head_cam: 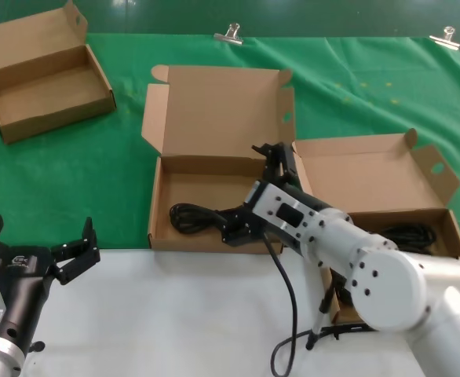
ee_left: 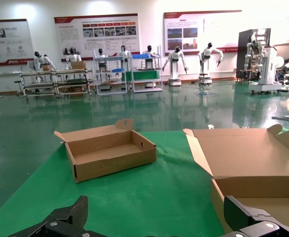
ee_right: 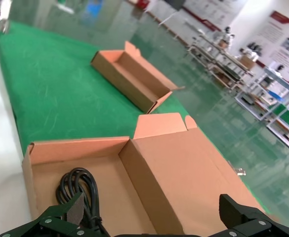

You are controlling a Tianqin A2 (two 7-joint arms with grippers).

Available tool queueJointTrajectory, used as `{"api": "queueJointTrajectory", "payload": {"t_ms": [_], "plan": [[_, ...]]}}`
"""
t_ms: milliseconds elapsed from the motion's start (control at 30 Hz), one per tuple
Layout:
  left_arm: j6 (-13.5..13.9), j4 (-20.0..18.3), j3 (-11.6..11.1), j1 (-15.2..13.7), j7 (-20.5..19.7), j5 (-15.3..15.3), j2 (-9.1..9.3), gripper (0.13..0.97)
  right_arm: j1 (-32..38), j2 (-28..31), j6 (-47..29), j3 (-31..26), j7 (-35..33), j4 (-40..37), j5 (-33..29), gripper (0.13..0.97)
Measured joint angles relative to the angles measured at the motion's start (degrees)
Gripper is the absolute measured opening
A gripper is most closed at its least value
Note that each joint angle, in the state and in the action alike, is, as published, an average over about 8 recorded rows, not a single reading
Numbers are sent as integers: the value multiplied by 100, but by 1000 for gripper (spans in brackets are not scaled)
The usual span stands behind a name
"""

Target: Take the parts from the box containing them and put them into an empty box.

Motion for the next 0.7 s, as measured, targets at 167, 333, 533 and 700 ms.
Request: {"api": "queueJointTrajectory", "payload": {"t_ms": [167, 333, 533, 700], "plan": [[0, 0, 0, 0, 0, 0, 0, 966, -358, 98, 201, 187, -140, 228, 542, 966], [0, 0, 0, 0, 0, 0, 0, 966, -716, 195, 403, 373, -282, 455, 1084, 966], [0, 0, 0, 0, 0, 0, 0, 966, -1145, 312, 643, 597, -448, 728, 1732, 966], [0, 0, 0, 0, 2, 0, 0, 966, -1509, 412, 846, 785, -590, 958, 2278, 966]]}}
